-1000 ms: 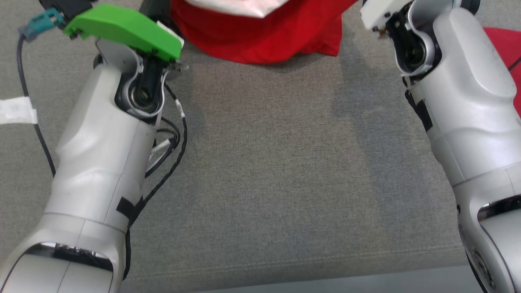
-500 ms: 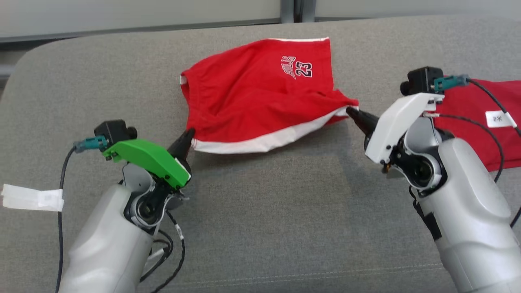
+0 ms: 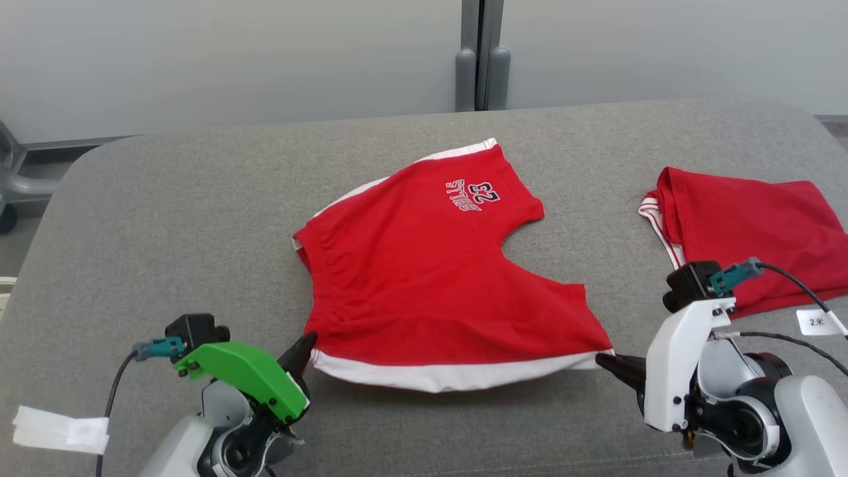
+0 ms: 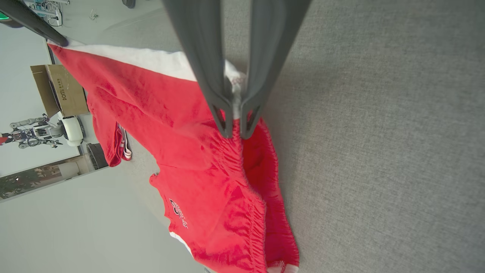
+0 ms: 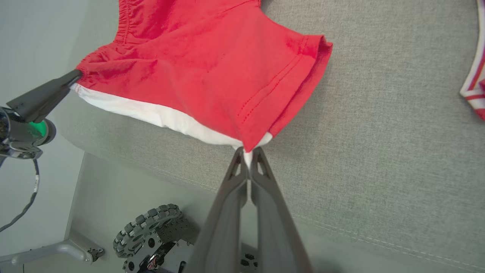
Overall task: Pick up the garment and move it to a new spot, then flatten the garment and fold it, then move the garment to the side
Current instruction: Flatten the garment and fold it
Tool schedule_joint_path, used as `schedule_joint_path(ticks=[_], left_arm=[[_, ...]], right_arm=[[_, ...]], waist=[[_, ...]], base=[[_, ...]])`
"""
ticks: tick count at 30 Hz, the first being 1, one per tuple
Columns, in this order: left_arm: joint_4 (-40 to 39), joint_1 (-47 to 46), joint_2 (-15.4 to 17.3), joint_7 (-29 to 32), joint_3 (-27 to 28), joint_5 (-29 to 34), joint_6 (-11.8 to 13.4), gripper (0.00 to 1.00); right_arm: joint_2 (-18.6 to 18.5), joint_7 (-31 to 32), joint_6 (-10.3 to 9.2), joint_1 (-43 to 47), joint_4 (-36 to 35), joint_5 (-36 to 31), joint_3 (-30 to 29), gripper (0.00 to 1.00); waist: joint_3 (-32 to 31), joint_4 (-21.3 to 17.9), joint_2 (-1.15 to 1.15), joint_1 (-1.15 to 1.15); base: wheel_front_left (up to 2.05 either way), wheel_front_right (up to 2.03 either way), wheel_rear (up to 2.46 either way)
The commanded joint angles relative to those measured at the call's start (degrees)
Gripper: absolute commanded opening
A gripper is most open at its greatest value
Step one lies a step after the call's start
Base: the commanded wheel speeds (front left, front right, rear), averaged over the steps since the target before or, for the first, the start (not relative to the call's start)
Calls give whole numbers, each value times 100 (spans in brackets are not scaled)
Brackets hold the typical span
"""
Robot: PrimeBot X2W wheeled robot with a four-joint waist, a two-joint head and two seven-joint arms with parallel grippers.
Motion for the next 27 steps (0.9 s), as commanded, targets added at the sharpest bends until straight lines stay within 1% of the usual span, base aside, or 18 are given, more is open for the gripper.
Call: schedule_joint_path(ticks=[1, 5, 10, 15, 18, 19, 20, 24, 27], left_arm=[[-90, 162, 58, -11, 8, -3, 65, 0], [-413, 566, 154, -42, 95, -124, 227, 0], [-767, 992, 207, -131, 208, -262, 384, 0], [-1115, 1379, 321, -207, 252, -274, 530, 0], [-1468, 1667, 342, -162, 242, -347, 659, 0], [-1585, 1750, 383, -135, 239, -319, 705, 0], [-1798, 1912, 480, -116, 243, -313, 819, 0], [-2168, 2141, 603, -93, 289, -347, 960, 0], [-2301, 2171, 622, -72, 299, -351, 1012, 0]], right_arm=[[-23, 103, 1, 148, -126, -26, -43, 0], [-21, 518, 1, 508, -470, -22, -199, 0], [100, 977, 1, 894, -858, 190, -425, 0], [26, 1420, 1, 1224, -1281, 326, -518, 0], [28, 1646, 1, 1400, -1525, 413, -565, 0], [14, 1708, 1, 1449, -1605, 414, -584, 0], [12, 1801, 1, 1522, -1753, 457, -622, 0], [2, 1803, 1, 1466, -1941, 416, -719, 0], [-46, 1749, 1, 1309, -1965, 371, -746, 0]], waist=[[-63, -27, 0, 1], [-92, -30, 0, 1], [-134, 14, 0, 1], [-186, 78, 0, 1], [-195, 107, 0, 1], [-190, 116, 0, 1], [-166, 136, 0, 1], [-79, 190, 0, 1], [-4, 213, 0, 1]], base=[[0, 0, 0], [0, 0, 0], [0, 0, 0], [0, 0, 0], [0, 0, 0], [0, 0, 0], [0, 0, 0], [0, 0, 0], [0, 0, 0]])
